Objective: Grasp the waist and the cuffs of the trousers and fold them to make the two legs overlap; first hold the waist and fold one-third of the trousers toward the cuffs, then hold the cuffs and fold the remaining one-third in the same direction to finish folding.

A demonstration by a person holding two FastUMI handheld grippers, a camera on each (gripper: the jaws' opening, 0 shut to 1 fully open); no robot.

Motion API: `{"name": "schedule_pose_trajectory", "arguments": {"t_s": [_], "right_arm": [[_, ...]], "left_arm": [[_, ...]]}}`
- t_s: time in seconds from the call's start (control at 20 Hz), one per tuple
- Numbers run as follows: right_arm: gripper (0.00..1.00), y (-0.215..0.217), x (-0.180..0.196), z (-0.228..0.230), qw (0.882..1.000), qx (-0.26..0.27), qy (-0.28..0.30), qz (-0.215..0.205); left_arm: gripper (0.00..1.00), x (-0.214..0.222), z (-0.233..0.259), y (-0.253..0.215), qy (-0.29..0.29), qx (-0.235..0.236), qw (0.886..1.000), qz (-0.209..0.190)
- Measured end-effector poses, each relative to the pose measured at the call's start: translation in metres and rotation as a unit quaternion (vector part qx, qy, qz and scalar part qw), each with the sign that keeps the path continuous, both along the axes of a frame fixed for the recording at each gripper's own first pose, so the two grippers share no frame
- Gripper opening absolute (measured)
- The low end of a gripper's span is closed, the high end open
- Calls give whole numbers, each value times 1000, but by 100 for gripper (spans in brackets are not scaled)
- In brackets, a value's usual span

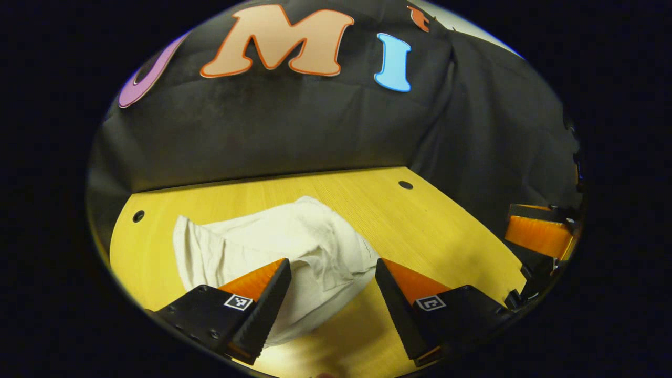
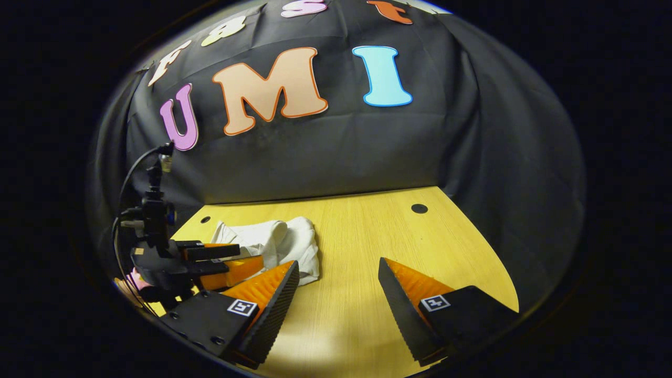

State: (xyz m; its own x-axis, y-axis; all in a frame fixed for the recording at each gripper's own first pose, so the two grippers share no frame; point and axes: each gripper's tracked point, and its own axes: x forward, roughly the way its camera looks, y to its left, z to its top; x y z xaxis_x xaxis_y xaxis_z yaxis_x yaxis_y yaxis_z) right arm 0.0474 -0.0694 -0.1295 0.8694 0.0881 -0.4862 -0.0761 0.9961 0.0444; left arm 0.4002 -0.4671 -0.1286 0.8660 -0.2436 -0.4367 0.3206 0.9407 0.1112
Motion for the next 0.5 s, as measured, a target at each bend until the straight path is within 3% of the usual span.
{"name": "schedule_pose_trajectory", "arguments": {"t_s": [0.2,0.5], "right_arm": [[97,20,-5,9,1000,9,-14,12],[97,50,-18,16,999,11,-30,14]], "left_arm": [[96,-25,34,38,-29,-4,999,31],[96,-70,76,109,-71,11,992,108]]}}
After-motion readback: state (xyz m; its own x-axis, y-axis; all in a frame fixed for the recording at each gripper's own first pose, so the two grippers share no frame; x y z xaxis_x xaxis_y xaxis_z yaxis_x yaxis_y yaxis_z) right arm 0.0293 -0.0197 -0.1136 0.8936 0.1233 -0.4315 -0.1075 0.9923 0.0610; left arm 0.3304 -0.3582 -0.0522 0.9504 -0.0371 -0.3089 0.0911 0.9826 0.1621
